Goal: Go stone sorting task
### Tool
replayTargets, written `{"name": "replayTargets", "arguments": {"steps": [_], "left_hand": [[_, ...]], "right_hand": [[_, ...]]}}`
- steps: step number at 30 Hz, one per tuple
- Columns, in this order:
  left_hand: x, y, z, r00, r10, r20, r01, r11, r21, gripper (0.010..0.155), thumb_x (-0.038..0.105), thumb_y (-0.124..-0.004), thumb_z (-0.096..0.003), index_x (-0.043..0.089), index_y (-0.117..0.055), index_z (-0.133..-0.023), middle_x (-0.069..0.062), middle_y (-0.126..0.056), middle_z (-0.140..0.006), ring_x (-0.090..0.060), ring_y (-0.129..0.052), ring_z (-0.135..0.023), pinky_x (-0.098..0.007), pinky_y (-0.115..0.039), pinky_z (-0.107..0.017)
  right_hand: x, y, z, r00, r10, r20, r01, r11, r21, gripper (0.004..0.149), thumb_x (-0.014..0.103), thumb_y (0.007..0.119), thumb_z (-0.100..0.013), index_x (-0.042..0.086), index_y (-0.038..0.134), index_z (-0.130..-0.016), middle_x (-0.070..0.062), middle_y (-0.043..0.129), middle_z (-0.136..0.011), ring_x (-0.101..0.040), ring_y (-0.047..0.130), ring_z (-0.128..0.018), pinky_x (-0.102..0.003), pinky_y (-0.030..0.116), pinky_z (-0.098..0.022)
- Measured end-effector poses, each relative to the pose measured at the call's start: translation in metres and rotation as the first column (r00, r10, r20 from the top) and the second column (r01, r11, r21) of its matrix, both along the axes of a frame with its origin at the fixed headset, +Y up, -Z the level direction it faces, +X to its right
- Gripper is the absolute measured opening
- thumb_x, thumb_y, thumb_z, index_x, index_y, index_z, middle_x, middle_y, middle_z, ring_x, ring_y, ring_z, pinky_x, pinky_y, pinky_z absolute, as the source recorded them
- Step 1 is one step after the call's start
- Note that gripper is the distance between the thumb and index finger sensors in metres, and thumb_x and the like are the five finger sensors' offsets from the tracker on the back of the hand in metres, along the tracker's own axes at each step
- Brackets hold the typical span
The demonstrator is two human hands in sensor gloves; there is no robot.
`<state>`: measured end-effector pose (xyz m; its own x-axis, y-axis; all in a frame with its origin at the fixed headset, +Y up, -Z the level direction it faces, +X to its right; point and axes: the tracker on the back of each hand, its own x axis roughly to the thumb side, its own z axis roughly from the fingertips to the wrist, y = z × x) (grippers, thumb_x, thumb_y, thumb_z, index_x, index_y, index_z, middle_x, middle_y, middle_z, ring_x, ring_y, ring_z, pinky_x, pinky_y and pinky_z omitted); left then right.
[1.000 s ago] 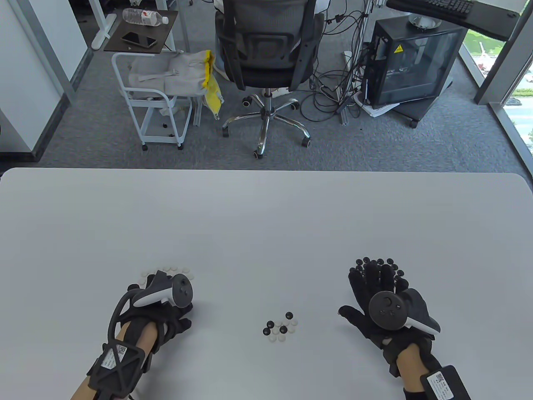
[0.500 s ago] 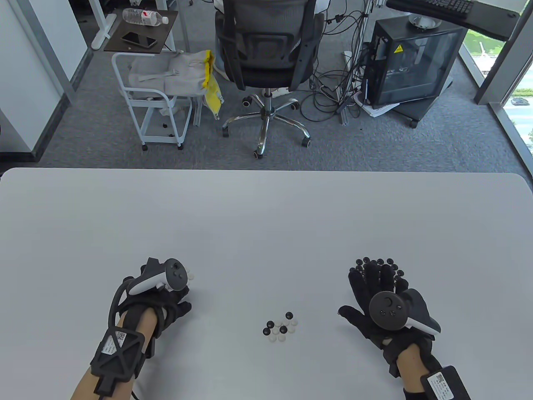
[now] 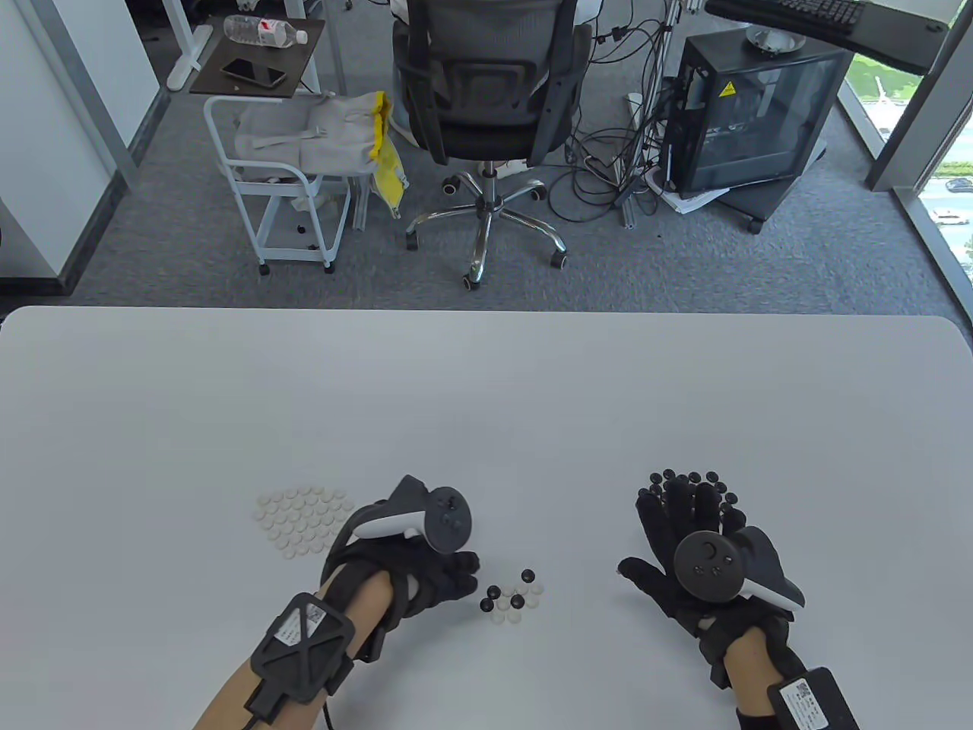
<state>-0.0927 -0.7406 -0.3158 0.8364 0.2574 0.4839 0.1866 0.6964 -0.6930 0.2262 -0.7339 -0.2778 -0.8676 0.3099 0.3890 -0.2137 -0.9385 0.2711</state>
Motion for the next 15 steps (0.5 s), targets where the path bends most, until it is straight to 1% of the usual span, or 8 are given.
{"name": "replayTargets", "arguments": {"steps": [3, 5, 10, 12, 14, 15], "left_hand": [[0.033, -0.011, 0.004, 0.997, -0.01, 0.081, 0.011, 1.0, -0.016, 0.067, 0.053, -0.051, -0.051, 0.033, -0.051, -0.115, -0.02, 0.013, -0.111, -0.054, 0.018, -0.091, -0.082, -0.004, -0.057], [0.048, -0.017, 0.005, 0.993, -0.019, 0.113, 0.021, 1.0, -0.017, 0.067, 0.053, -0.051, -0.051, 0.034, -0.049, -0.115, -0.02, 0.015, -0.11, -0.053, 0.019, -0.091, -0.082, -0.004, -0.056], [0.071, -0.034, 0.001, 0.988, -0.049, 0.15, 0.055, 0.998, -0.038, 0.067, 0.053, -0.05, -0.0512, 0.035, -0.043, -0.115, -0.019, 0.018, -0.108, -0.052, 0.022, -0.09, -0.081, -0.002, -0.056], [0.075, -0.038, -0.004, 0.989, -0.049, 0.141, 0.055, 0.998, -0.041, 0.067, 0.053, -0.05, -0.0511, 0.037, -0.039, -0.115, -0.019, 0.019, -0.108, -0.053, 0.022, -0.09, -0.081, -0.002, -0.056], [0.077, -0.038, -0.017, 0.996, -0.009, 0.088, 0.014, 0.998, -0.062, 0.067, 0.053, -0.05, -0.051, 0.035, -0.042, -0.115, -0.018, 0.019, -0.108, -0.052, 0.022, -0.09, -0.081, -0.001, -0.056], [0.075, -0.038, -0.025, 0.999, -0.011, 0.051, 0.014, 0.998, -0.065, 0.068, 0.054, -0.05, -0.0509, 0.035, -0.042, -0.116, -0.018, 0.019, -0.108, -0.052, 0.022, -0.089, -0.081, -0.001, -0.056]], "right_hand": [[0.001, 0.0, 0.0, 1.0, -0.002, 0.002, 0.002, 1.0, -0.001, 0.085, 0.052, 0.051, -0.065, -0.005, 0.017, -0.118, -0.047, 0.0, -0.11, -0.069, -0.007, -0.09, -0.088, 0.007, -0.055], [0.001, 0.0, 0.0, 1.0, -0.004, 0.002, 0.004, 1.0, 0.0, 0.085, 0.052, 0.051, -0.065, -0.004, 0.017, -0.118, -0.047, 0.0, -0.11, -0.069, -0.007, -0.09, -0.088, 0.007, -0.055], [0.002, 0.001, 0.0, 1.0, -0.009, 0.003, 0.009, 1.0, 0.006, 0.085, 0.052, 0.051, -0.065, -0.005, 0.017, -0.118, -0.047, 0.0, -0.11, -0.068, -0.007, -0.09, -0.088, 0.007, -0.055], [0.002, 0.001, 0.0, 1.0, -0.011, 0.002, 0.011, 1.0, 0.007, 0.084, 0.052, 0.051, -0.065, -0.004, 0.017, -0.118, -0.047, 0.0, -0.11, -0.069, -0.007, -0.09, -0.088, 0.007, -0.055], [0.003, 0.001, 0.0, 1.0, -0.012, 0.001, 0.012, 1.0, 0.008, 0.084, 0.052, 0.051, -0.065, -0.004, 0.017, -0.118, -0.047, 0.0, -0.11, -0.069, -0.007, -0.09, -0.088, 0.007, -0.055], [0.003, 0.001, 0.0, 1.0, -0.012, 0.0, 0.012, 1.0, 0.007, 0.085, 0.052, 0.051, -0.065, -0.004, 0.017, -0.118, -0.047, 0.0, -0.11, -0.069, -0.007, -0.09, -0.089, 0.007, -0.055]]}}
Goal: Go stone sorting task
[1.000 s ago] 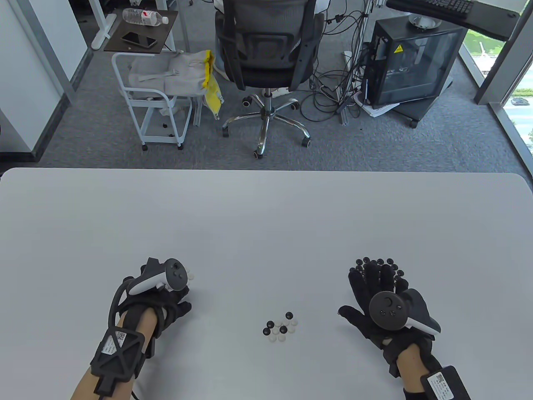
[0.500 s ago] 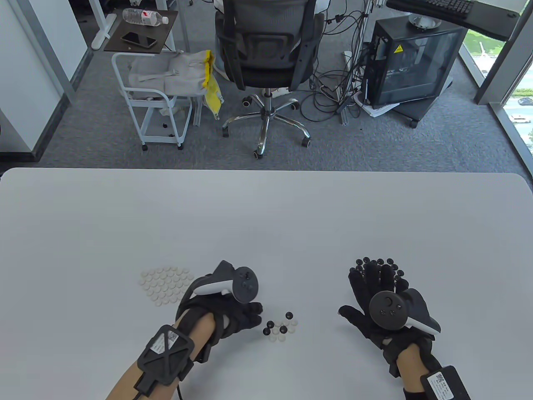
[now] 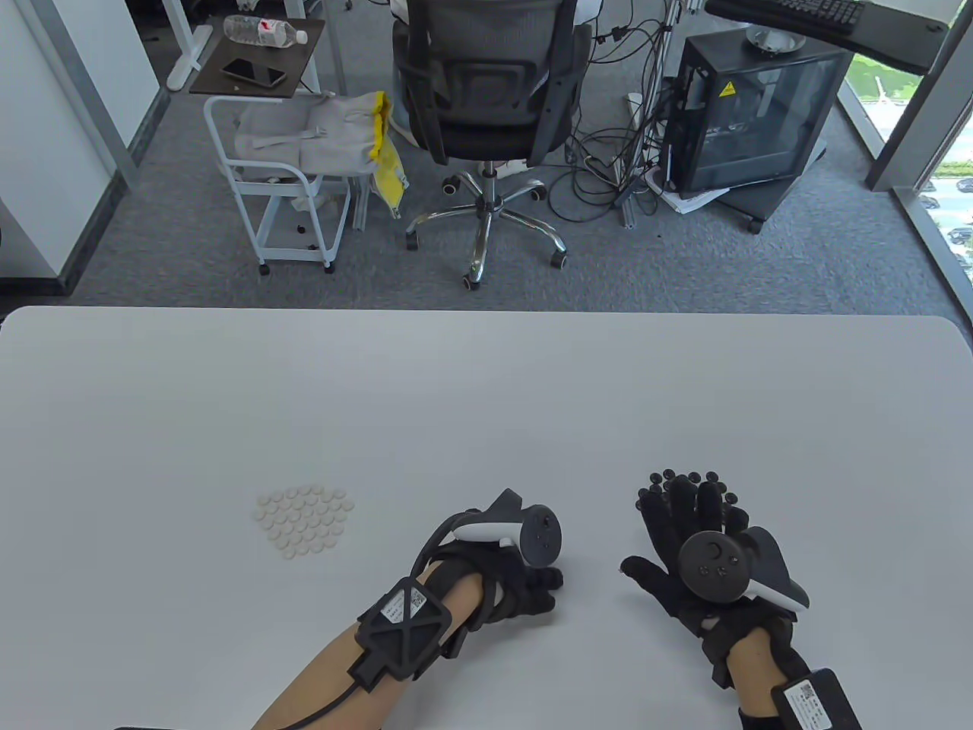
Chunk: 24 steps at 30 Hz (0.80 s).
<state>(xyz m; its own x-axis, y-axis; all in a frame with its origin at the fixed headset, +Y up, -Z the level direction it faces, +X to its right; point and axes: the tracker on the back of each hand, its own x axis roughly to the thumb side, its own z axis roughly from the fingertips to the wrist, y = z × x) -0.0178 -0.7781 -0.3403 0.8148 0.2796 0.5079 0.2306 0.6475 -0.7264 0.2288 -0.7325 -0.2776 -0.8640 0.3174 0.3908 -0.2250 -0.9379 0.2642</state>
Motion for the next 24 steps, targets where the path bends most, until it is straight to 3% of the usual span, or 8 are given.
{"name": "replayTargets", "arguments": {"steps": [4, 9, 16, 24], "left_hand": [[-0.029, 0.005, -0.033, 0.986, -0.019, -0.166, 0.018, 1.0, -0.007, 0.067, 0.054, -0.05, -0.0506, 0.034, -0.048, -0.115, -0.018, 0.018, -0.109, -0.053, 0.022, -0.09, -0.082, -0.001, -0.055], [-0.091, 0.01, -0.052, 0.943, -0.057, -0.327, 0.051, 0.998, -0.028, 0.066, 0.054, -0.051, -0.0506, 0.034, -0.057, -0.113, -0.018, 0.014, -0.111, -0.053, 0.02, -0.09, -0.082, -0.001, -0.055], [-0.161, 0.014, -0.056, 0.878, -0.096, -0.47, 0.077, 0.995, -0.059, 0.065, 0.054, -0.052, -0.0507, 0.033, -0.061, -0.112, -0.018, 0.012, -0.111, -0.053, 0.019, -0.091, -0.082, -0.002, -0.055], [-0.197, 0.015, -0.053, 0.837, -0.129, -0.532, 0.114, 0.992, -0.061, 0.065, 0.054, -0.052, -0.0506, 0.033, -0.062, -0.112, -0.017, 0.012, -0.111, -0.053, 0.019, -0.091, -0.082, -0.002, -0.055]], "right_hand": [[0.001, 0.0, 0.0, 1.0, -0.001, 0.001, 0.001, 1.0, -0.005, 0.085, 0.052, 0.051, -0.065, -0.005, 0.017, -0.118, -0.047, 0.0, -0.11, -0.069, -0.007, -0.09, -0.089, 0.007, -0.055], [0.002, 0.002, 0.0, 1.0, -0.008, 0.004, 0.008, 1.0, 0.0, 0.085, 0.052, 0.051, -0.065, -0.005, 0.017, -0.119, -0.047, 0.0, -0.11, -0.069, -0.007, -0.09, -0.089, 0.007, -0.055], [0.0, 0.001, 0.0, 1.0, -0.008, -0.004, 0.008, 1.0, -0.006, 0.085, 0.052, 0.051, -0.065, -0.005, 0.017, -0.119, -0.047, 0.0, -0.11, -0.069, -0.007, -0.09, -0.089, 0.007, -0.055], [0.003, 0.0, -0.001, 1.0, -0.004, 0.004, 0.004, 1.0, -0.018, 0.084, 0.051, 0.051, -0.065, -0.004, 0.017, -0.118, -0.047, 0.0, -0.11, -0.069, -0.007, -0.09, -0.089, 0.007, -0.054]]}}
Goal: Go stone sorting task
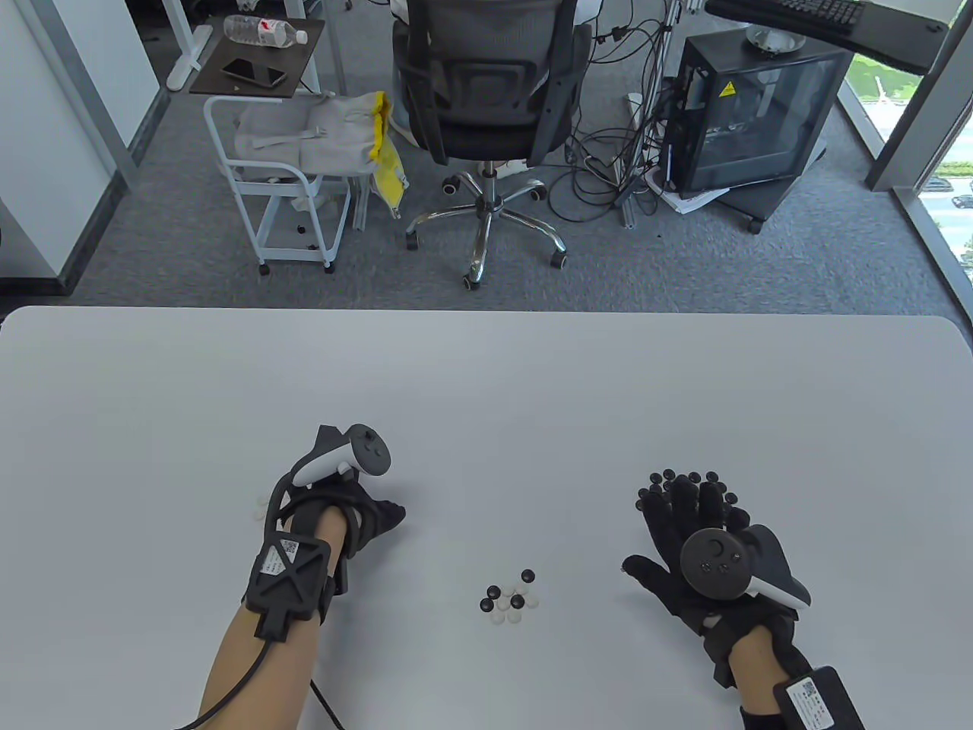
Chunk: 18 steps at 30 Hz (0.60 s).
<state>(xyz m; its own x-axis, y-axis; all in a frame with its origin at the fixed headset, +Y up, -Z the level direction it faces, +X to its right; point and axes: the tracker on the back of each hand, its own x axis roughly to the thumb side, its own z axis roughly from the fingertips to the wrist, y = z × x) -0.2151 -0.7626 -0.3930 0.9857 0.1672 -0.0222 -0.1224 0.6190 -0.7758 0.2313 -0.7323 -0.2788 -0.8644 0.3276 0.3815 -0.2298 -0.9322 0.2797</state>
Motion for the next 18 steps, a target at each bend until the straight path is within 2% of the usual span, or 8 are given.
{"name": "replayTargets", "arguments": {"steps": [12, 18], "left_hand": [[-0.022, 0.001, 0.003, 0.997, -0.043, -0.06, 0.043, 0.999, -0.005, 0.067, 0.054, -0.052, -0.0505, 0.032, -0.057, -0.114, -0.017, 0.015, -0.11, -0.053, 0.02, -0.09, -0.082, -0.001, -0.055], [0.001, 0.021, 0.012, 0.998, -0.025, 0.064, 0.021, 0.998, 0.064, 0.069, 0.055, -0.052, -0.0505, 0.031, -0.056, -0.115, -0.019, 0.013, -0.111, -0.053, 0.019, -0.091, -0.082, -0.002, -0.056]], "right_hand": [[-0.001, 0.0, 0.0, 1.0, 0.004, 0.001, -0.004, 1.0, -0.001, 0.084, 0.051, 0.051, -0.065, -0.005, 0.017, -0.118, -0.047, 0.0, -0.11, -0.069, -0.006, -0.09, -0.089, 0.007, -0.054], [-0.001, 0.0, 0.0, 1.0, 0.005, 0.003, -0.005, 1.0, -0.001, 0.085, 0.052, 0.051, -0.065, -0.005, 0.017, -0.118, -0.047, 0.0, -0.11, -0.069, -0.006, -0.09, -0.089, 0.007, -0.054]]}}
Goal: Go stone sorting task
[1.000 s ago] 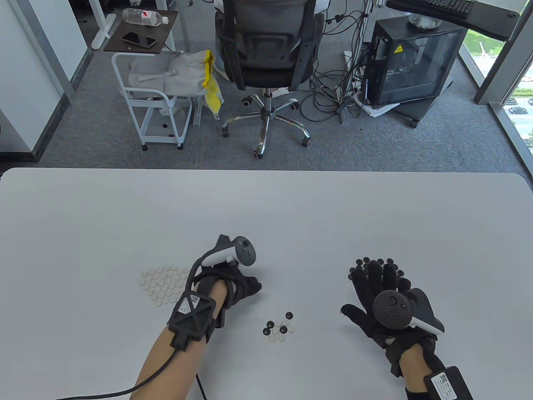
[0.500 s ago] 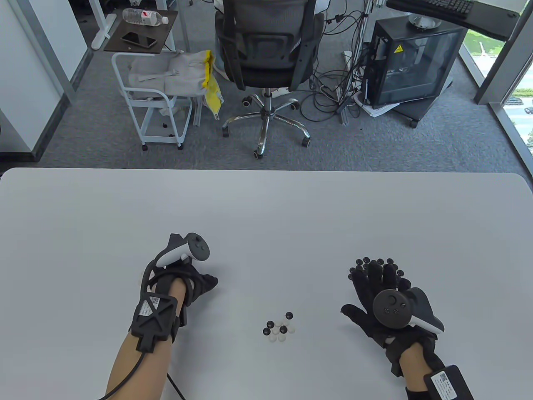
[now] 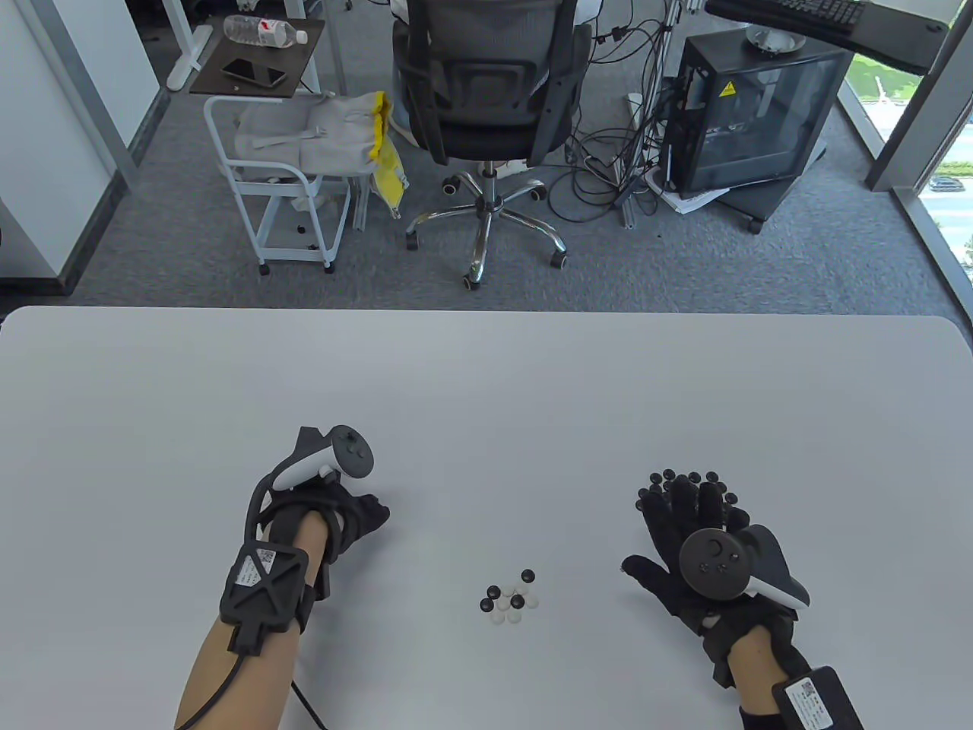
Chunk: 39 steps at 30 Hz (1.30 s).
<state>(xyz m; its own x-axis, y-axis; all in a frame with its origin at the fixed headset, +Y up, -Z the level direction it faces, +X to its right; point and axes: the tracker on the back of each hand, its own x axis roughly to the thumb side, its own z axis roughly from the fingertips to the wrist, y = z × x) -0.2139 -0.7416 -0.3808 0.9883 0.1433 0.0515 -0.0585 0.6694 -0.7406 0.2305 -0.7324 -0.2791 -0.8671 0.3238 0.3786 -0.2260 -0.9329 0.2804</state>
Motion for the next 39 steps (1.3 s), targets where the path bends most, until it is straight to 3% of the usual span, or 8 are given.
{"name": "replayTargets", "arguments": {"steps": [6, 10, 18, 23, 30, 35, 39], "left_hand": [[0.047, 0.02, 0.023, 0.978, -0.029, 0.205, 0.017, 0.998, 0.062, 0.068, 0.054, -0.054, -0.0512, 0.029, -0.062, -0.113, -0.021, 0.007, -0.114, -0.054, 0.014, -0.093, -0.082, -0.006, -0.057], [0.081, 0.023, 0.04, 0.944, 0.0, 0.331, -0.021, 0.998, 0.062, 0.067, 0.054, -0.054, -0.0515, 0.028, -0.064, -0.112, -0.021, 0.004, -0.114, -0.055, 0.012, -0.093, -0.082, -0.007, -0.057], [0.15, 0.001, 0.072, 0.835, 0.063, 0.547, -0.07, 0.997, -0.008, 0.066, 0.054, -0.054, -0.0516, 0.031, -0.056, -0.114, -0.022, 0.007, -0.113, -0.055, 0.014, -0.093, -0.082, -0.007, -0.057], [0.175, -0.016, 0.082, 0.79, 0.036, 0.611, -0.041, 0.999, -0.007, 0.066, 0.054, -0.053, -0.0515, 0.034, -0.049, -0.115, -0.021, 0.011, -0.112, -0.054, 0.016, -0.091, -0.082, -0.005, -0.056], [0.196, -0.03, 0.079, 0.774, 0.025, 0.633, -0.022, 1.0, -0.012, 0.066, 0.053, -0.053, -0.0516, 0.036, -0.043, -0.114, -0.02, 0.015, -0.11, -0.054, 0.019, -0.09, -0.082, -0.003, -0.056], [0.209, -0.032, 0.051, 0.835, 0.055, 0.548, -0.056, 0.998, -0.015, 0.067, 0.054, -0.051, -0.0512, 0.036, -0.044, -0.115, -0.019, 0.017, -0.109, -0.053, 0.021, -0.09, -0.082, -0.002, -0.056], [0.192, -0.026, 0.024, 0.899, 0.014, 0.437, -0.019, 1.0, 0.005, 0.066, 0.054, -0.05, -0.0511, 0.035, -0.049, -0.114, -0.018, 0.016, -0.11, -0.053, 0.021, -0.09, -0.082, -0.001, -0.056]], "right_hand": [[0.0, 0.0, 0.0, 1.0, 0.0, 0.004, 0.0, 1.0, 0.001, 0.084, 0.051, 0.051, -0.065, -0.005, 0.017, -0.118, -0.047, 0.0, -0.11, -0.069, -0.006, -0.09, -0.089, 0.007, -0.054], [0.0, 0.0, 0.0, 1.0, 0.0, 0.005, 0.0, 1.0, 0.001, 0.084, 0.051, 0.051, -0.065, -0.005, 0.017, -0.118, -0.047, 0.0, -0.11, -0.069, -0.006, -0.09, -0.089, 0.007, -0.054], [0.0, 0.0, 0.0, 1.0, 0.0, 0.004, 0.0, 1.0, -0.001, 0.084, 0.051, 0.051, -0.065, -0.005, 0.017, -0.118, -0.047, 0.0, -0.11, -0.069, -0.006, -0.09, -0.089, 0.008, -0.054], [0.0, 0.0, 0.0, 1.0, 0.001, 0.003, -0.001, 1.0, -0.002, 0.084, 0.051, 0.052, -0.065, -0.005, 0.017, -0.118, -0.047, 0.0, -0.11, -0.069, -0.006, -0.09, -0.089, 0.008, -0.055], [-0.002, -0.001, 0.001, 1.0, 0.014, -0.004, -0.014, 1.0, -0.009, 0.084, 0.051, 0.053, -0.066, -0.005, 0.018, -0.118, -0.047, 0.0, -0.11, -0.069, -0.006, -0.09, -0.089, 0.008, -0.054], [-0.002, -0.001, 0.001, 1.0, 0.017, -0.003, -0.017, 1.0, -0.015, 0.084, 0.051, 0.053, -0.066, -0.005, 0.018, -0.118, -0.047, 0.0, -0.11, -0.069, -0.006, -0.09, -0.089, 0.008, -0.055], [-0.002, 0.001, 0.002, 1.0, 0.009, -0.003, -0.009, 1.0, -0.007, 0.084, 0.051, 0.052, -0.066, -0.004, 0.018, -0.118, -0.047, 0.0, -0.11, -0.069, -0.006, -0.09, -0.089, 0.008, -0.055]]}}
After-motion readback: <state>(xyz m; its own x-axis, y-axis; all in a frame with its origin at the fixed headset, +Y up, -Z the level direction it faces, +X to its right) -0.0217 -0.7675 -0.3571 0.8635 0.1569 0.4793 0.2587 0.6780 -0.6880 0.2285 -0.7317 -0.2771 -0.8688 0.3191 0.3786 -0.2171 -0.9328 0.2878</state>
